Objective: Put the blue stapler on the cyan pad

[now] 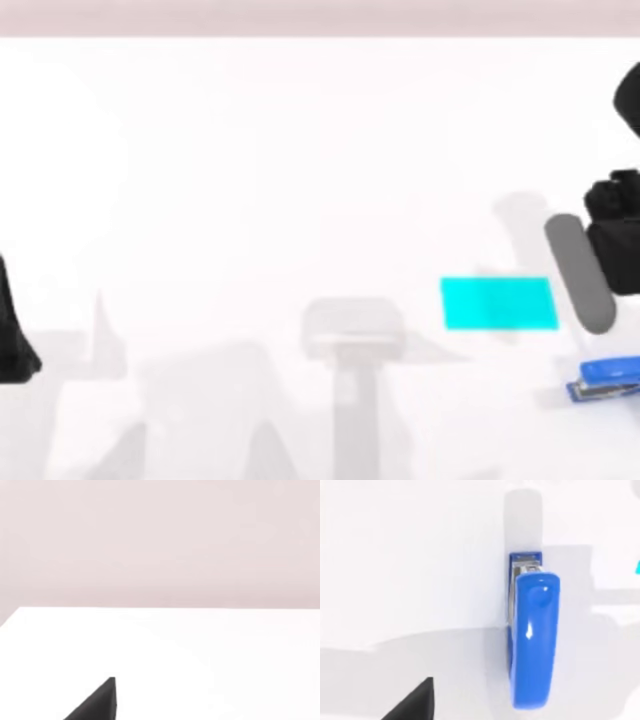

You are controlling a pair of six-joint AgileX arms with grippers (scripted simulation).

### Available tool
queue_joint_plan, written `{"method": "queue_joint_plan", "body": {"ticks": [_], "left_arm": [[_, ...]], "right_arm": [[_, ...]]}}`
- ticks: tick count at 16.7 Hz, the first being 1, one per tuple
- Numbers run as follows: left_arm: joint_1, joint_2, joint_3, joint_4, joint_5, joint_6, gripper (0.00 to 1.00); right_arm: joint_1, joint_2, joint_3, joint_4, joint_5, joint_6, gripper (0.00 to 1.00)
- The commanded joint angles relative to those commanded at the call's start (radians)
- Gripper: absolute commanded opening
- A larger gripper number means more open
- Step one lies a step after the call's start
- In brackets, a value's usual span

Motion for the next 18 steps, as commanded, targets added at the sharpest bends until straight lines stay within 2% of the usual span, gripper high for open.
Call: {"method": "queue_joint_plan", "body": {"ticks": [8,18], "left_arm": [[0.0,0.0,0.0,0.0,0.0,0.0,1.0],[0.0,0.0,0.0,0.0,0.0,0.0,1.0]], "right_arm": [[0.004,0.031,0.004,-0.009,0.001,-0.028,1.0],[0.015,0.166,-0.248,0.381,0.001,-0.018,1.0]]}}
